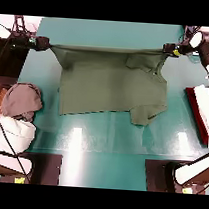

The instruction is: Fold the shirts.

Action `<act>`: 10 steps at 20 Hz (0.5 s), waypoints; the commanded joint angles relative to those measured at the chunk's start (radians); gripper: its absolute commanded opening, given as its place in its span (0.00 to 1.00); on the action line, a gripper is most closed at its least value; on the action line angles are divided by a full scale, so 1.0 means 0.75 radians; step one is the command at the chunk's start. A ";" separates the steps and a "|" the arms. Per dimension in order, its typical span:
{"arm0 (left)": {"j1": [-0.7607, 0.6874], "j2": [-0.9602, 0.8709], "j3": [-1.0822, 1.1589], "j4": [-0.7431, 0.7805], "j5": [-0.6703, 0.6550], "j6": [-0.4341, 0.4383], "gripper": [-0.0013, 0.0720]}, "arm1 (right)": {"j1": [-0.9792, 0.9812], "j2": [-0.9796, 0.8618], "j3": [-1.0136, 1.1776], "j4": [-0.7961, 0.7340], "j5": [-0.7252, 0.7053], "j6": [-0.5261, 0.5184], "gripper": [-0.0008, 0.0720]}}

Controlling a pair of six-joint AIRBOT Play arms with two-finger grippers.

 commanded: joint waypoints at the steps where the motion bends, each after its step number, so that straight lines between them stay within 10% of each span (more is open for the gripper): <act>1: 0.001 -0.014 0.001 0.032 -0.248 0.061 0.05 | 0.010 -0.014 -0.001 -0.064 0.214 -0.056 0.03; 10: 0.001 -0.014 -0.249 0.081 -0.381 0.019 0.05 | 0.017 -0.014 -0.138 -0.105 0.447 -0.058 0.04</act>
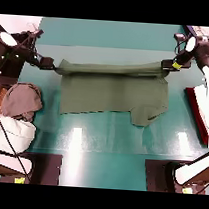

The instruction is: Fold the shirts.

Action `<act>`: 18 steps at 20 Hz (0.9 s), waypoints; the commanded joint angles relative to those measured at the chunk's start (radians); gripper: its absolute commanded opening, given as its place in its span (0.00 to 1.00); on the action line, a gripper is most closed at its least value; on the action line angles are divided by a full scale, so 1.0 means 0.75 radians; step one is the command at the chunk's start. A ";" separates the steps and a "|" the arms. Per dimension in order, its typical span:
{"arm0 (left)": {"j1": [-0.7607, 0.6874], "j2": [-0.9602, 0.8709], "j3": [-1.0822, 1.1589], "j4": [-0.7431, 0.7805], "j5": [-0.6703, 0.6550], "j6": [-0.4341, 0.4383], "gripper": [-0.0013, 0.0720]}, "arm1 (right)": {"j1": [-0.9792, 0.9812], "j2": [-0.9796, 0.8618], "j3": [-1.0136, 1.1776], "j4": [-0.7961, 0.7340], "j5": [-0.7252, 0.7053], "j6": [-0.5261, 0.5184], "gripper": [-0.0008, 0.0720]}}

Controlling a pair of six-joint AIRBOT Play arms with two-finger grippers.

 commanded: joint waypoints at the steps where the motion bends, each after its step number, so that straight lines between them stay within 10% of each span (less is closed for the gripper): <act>1: 0.000 -0.001 -0.101 0.008 0.003 -0.050 0.05 | 0.001 0.000 -0.063 0.033 0.048 -0.002 0.04; 2: 0.000 -0.001 -0.106 0.008 -0.002 -0.063 0.20 | 0.001 0.000 -0.065 0.054 0.057 -0.003 0.10; 3: 0.000 -0.001 -0.106 0.007 -0.007 -0.089 0.66 | -0.001 0.000 -0.062 0.074 0.071 -0.003 0.42; 4: 0.000 -0.001 -0.106 0.008 -0.015 -0.108 0.90 | -0.003 0.000 -0.051 0.091 0.091 -0.004 0.55; 11: 0.000 0.038 -0.112 0.026 -0.253 -0.162 0.90 | -0.057 0.107 0.023 0.277 0.375 -0.141 0.54; 18: 0.001 0.336 -0.701 -0.048 -0.092 -0.160 0.90 | -0.210 0.435 -0.408 0.659 0.263 -0.211 0.54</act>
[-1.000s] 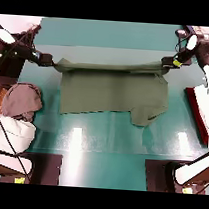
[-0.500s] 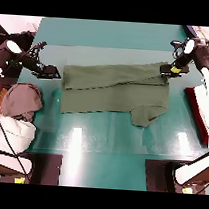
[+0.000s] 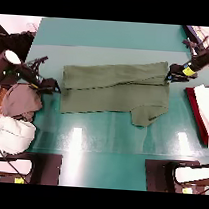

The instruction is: Fold the shirts.

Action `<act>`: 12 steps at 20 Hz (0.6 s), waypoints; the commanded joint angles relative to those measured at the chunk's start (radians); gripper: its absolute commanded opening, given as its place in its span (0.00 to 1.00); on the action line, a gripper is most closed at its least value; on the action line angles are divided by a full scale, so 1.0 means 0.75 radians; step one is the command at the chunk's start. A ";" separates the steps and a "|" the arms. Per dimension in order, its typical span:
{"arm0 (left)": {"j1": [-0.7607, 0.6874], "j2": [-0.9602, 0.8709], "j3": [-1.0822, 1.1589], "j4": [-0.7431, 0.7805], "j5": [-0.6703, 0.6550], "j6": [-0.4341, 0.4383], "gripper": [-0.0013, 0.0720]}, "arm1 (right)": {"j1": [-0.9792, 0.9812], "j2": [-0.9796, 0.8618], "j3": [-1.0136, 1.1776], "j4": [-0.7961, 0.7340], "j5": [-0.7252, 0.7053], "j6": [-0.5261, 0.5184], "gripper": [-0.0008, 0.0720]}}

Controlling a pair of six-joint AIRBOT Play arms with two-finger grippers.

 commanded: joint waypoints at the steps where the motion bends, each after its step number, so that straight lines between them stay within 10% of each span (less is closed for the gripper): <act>1: 0.001 0.138 -0.300 -0.054 0.102 -0.002 0.90 | -0.043 0.156 -0.198 0.127 -0.061 -0.051 0.54; 12: -0.011 0.156 -0.492 -0.324 0.258 0.033 0.89 | -0.043 0.456 -0.529 0.125 -0.200 -0.070 0.54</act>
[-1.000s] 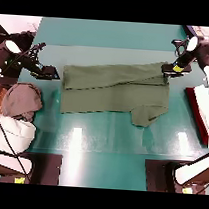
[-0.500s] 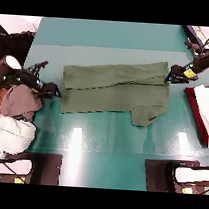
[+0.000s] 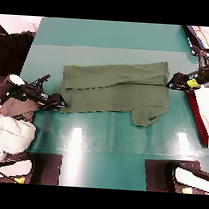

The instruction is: Fold the shirts.

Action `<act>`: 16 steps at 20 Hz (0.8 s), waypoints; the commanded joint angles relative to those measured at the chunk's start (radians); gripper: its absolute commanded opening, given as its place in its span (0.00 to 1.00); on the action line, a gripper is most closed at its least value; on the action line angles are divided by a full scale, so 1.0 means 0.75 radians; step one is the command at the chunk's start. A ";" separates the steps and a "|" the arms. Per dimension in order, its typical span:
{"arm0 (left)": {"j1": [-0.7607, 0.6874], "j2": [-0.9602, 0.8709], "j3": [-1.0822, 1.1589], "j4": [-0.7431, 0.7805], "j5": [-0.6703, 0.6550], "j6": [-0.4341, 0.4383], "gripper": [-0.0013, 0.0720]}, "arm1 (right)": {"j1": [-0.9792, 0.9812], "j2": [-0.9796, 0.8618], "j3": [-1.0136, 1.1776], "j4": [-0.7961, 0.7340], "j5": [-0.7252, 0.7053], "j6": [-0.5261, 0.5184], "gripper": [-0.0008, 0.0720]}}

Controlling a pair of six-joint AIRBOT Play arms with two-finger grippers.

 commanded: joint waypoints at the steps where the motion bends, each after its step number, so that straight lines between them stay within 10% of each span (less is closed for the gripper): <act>1: -0.024 0.002 -0.020 -0.082 0.048 0.020 0.87 | -0.002 0.085 -0.105 -0.005 -0.015 -0.002 0.54; 3: -0.061 0.002 -0.019 -0.082 0.060 0.037 0.29 | -0.002 0.128 -0.205 -0.006 -0.020 -0.002 0.54; 6: -0.098 0.002 -0.013 -0.090 0.077 0.056 0.04 | -0.002 0.167 -0.382 -0.011 -0.018 0.004 0.54; 16: -0.097 0.061 0.072 -0.033 0.008 0.060 0.05 | -0.001 0.168 -0.813 0.090 -0.387 0.083 0.54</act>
